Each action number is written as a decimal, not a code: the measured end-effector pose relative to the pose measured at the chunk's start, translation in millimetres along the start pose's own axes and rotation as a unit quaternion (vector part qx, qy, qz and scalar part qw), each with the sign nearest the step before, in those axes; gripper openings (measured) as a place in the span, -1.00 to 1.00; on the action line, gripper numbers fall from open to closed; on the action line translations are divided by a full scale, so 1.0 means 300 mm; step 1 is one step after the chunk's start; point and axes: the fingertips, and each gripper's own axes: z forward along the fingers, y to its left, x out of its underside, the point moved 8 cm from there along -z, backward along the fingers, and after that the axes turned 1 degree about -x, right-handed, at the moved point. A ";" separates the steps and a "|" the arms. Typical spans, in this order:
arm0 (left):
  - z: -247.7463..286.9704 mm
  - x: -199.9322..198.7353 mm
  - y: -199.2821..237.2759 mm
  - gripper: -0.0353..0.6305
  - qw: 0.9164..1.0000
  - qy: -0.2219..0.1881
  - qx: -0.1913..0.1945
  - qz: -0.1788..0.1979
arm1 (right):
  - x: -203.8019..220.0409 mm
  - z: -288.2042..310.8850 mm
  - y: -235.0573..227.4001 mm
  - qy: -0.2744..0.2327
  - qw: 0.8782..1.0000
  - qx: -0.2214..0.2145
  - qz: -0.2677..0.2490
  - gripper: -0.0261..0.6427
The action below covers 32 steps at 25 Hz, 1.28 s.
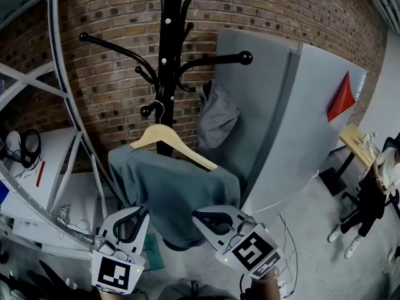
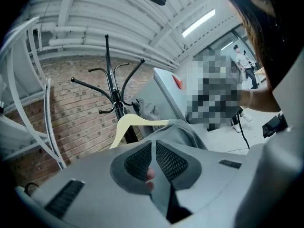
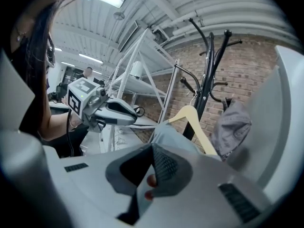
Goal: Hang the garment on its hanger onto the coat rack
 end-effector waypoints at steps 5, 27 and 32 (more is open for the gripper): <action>-0.014 0.033 -0.030 -0.85 0.999 0.011 0.001 -0.036 | 0.057 0.019 0.031 0.019 1.000 -0.014 0.018 -0.86; -0.017 0.132 -0.114 -0.88 0.992 0.051 0.049 -0.101 | 0.104 0.035 0.047 0.045 0.998 -0.007 0.033 -0.86; -0.006 0.144 -0.109 -0.88 0.992 0.051 0.045 -0.104 | 0.107 0.044 0.039 0.049 0.998 -0.007 0.030 -0.86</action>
